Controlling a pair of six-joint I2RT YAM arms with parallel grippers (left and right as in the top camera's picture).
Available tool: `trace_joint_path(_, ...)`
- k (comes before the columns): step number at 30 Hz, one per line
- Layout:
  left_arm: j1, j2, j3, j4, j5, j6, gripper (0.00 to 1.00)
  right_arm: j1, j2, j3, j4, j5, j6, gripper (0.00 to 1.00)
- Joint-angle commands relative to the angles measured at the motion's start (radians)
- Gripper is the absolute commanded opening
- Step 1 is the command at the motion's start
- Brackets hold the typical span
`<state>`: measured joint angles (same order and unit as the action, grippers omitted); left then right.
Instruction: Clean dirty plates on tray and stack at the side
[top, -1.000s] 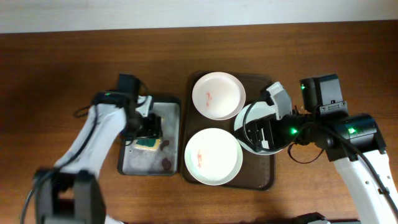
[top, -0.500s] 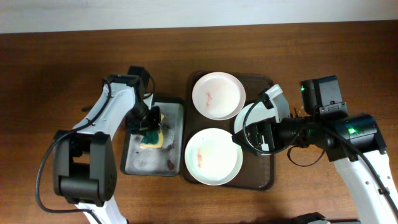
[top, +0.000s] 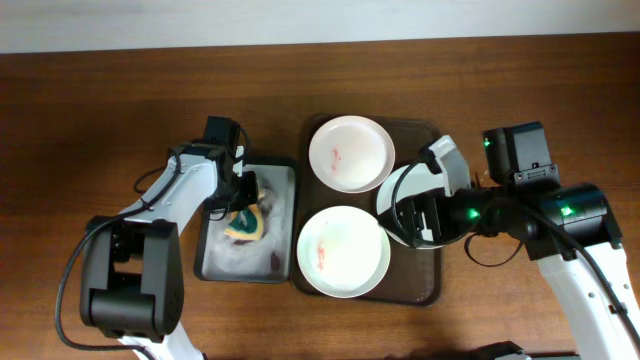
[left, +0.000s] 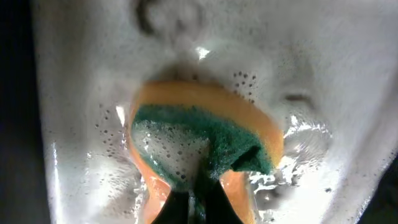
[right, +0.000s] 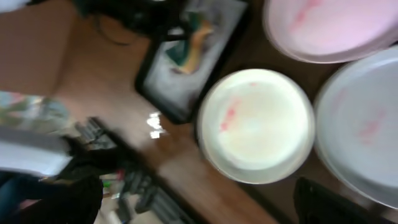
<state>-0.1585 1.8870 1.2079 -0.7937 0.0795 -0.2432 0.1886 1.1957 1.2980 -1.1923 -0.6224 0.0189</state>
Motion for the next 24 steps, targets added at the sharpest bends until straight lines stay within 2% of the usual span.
trace_joint_path(1,-0.002,0.008,0.121,-0.139,0.032,0.013,0.00,0.001,0.011,0.021,0.039,0.283,0.037,0.98)
trace_joint_path(3,-0.003,0.008,0.252,-0.240,0.033,0.013,0.00,0.001,0.058,0.021,0.060,0.370,0.076,0.63)
trace_joint_path(4,-0.006,0.008,0.335,-0.302,0.033,0.013,0.00,0.001,0.109,0.021,0.053,0.367,0.090,0.56)
trace_joint_path(6,-0.021,0.008,0.473,-0.405,0.037,0.037,0.00,0.002,0.216,0.020,-0.021,0.316,0.095,0.51)
trace_joint_path(8,-0.043,0.008,0.561,-0.480,0.037,0.039,0.00,0.002,0.300,0.000,-0.098,0.283,0.095,0.51)
trace_joint_path(10,-0.066,-0.001,0.614,-0.528,0.046,0.039,0.00,0.016,0.350,-0.069,-0.099,0.242,0.095,0.51)
trace_joint_path(15,-0.059,-0.178,0.640,-0.590,0.063,0.039,0.00,0.157,0.357,-0.315,0.123,0.279,0.206,0.51)
trace_joint_path(19,-0.069,-0.270,0.640,-0.662,0.063,0.039,0.00,0.251,0.360,-0.478,0.415,0.504,0.384,0.33)
trace_joint_path(24,-0.150,-0.270,0.587,-0.657,0.063,0.029,0.00,0.249,0.362,-0.565,0.603,0.500,0.407,0.18)
